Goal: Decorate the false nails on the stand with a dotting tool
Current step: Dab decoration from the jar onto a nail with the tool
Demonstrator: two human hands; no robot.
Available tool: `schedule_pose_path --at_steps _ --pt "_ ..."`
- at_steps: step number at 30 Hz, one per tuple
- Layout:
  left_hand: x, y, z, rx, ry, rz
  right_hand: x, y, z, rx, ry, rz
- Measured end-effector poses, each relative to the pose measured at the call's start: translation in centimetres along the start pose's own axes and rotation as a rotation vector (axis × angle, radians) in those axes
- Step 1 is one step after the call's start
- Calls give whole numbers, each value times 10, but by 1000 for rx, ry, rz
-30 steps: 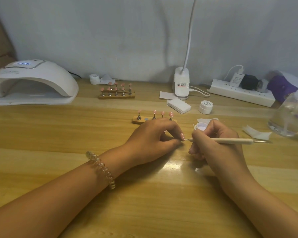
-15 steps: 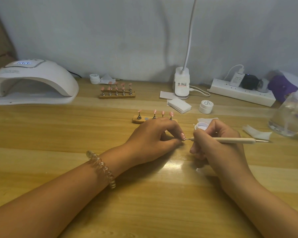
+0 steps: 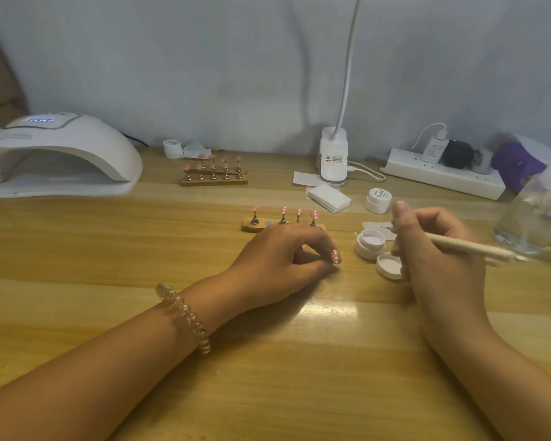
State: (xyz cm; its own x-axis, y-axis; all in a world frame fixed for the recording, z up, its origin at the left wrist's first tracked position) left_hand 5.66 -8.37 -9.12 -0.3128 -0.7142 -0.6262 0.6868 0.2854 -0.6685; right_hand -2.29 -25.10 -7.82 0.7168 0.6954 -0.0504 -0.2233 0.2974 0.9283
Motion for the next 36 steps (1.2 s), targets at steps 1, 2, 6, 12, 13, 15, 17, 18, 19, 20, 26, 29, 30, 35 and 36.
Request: schedule_pose_path --at_steps 1,2,6,12,13,15,17,18,19,20,26,29,30,35,36 --pt "0 0 0 2 0 1 -1 -3 3 5 6 -28" --pt "0 0 0 2 1 1 0 -7 5 20 18 -56" --pt "0 2 0 -6 3 -7 4 -19 8 52 68 -101" --pt "1 2 0 -4 2 -7 4 -20 9 -11 92 -181" --pt "1 3 1 -7 4 -9 5 -19 9 -20 99 -198" --pt "1 3 1 -11 5 -11 6 -18 8 -38 112 -232" --pt "1 4 1 -14 3 -14 6 -16 8 -49 116 -250" --pt "1 4 1 -14 2 -12 6 -15 8 -53 119 -260" --pt "1 3 1 -13 2 -9 6 -14 8 -57 123 -271" --pt "1 3 1 -14 2 -6 6 -14 8 -60 125 -279" --pt "0 4 1 -25 5 0 6 -14 8 -68 130 -293" --pt "-1 4 1 -24 2 2 5 -14 8 -46 110 -239" --pt "0 3 0 -24 2 1 3 -13 8 -46 88 -213" --pt "-1 2 0 -11 0 1 -1 5 0 -136 15 -95" --pt "-1 2 0 -8 -1 2 0 6 -2 -123 25 -69"
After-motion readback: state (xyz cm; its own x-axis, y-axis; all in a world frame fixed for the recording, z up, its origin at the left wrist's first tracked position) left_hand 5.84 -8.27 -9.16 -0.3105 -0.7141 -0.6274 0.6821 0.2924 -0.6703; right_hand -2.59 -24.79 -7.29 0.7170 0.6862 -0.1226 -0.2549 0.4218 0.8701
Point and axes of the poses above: each hand's wrist, its own z-axis towards the middle knuckle, its own x-axis out of the palm, y = z × x, the point moved 6 cm from there along z, towards the middle knuckle, and after that the axes turned 4 degrees about -y, right-handed, at the moved point
